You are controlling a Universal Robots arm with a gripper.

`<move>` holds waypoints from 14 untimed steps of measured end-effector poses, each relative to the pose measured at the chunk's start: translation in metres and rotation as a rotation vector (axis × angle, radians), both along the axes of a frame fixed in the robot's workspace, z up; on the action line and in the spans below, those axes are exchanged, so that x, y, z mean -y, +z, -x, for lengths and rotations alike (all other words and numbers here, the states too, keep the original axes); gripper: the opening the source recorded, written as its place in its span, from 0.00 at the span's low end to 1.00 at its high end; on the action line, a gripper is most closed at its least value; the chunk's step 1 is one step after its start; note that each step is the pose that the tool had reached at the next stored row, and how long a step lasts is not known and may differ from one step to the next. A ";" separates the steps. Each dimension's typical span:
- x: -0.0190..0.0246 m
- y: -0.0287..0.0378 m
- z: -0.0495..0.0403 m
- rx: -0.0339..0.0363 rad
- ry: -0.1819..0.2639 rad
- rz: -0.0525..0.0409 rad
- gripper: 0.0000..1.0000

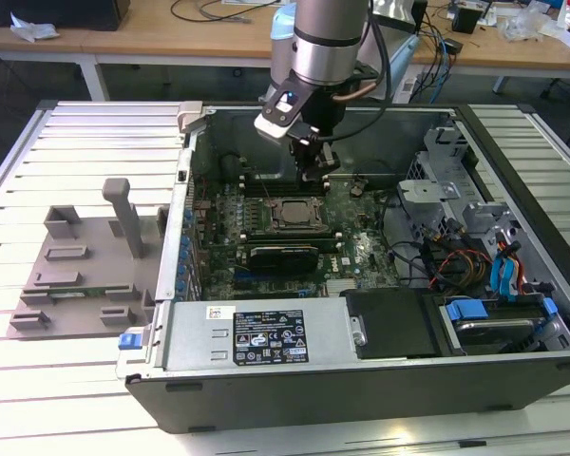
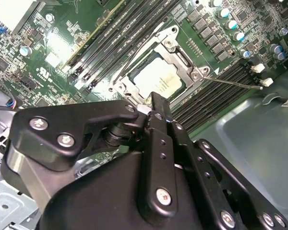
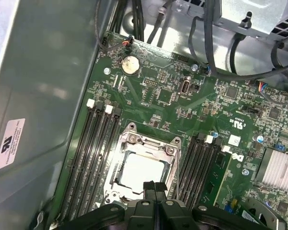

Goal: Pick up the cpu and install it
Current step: 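Install the first cpu locking lever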

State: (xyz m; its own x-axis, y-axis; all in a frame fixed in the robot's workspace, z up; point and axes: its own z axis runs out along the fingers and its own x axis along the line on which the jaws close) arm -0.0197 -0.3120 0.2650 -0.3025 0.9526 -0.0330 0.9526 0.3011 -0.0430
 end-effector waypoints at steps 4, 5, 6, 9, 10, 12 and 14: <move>0.0000 0.0000 0.0000 0.0000 0.033 0.0000 0.11; 0.0000 0.0000 0.0000 0.0000 0.042 0.0000 0.11; 0.0000 0.0000 0.0000 0.0000 0.048 0.0000 0.11; 0.0000 0.0000 0.0000 0.0000 0.060 0.0001 0.11; 0.0000 0.0000 0.0000 0.0000 0.061 0.0000 0.11; 0.0000 0.0000 0.0000 0.0000 0.064 0.0001 0.11; 0.0000 0.0000 0.0000 0.0000 0.075 0.0000 0.11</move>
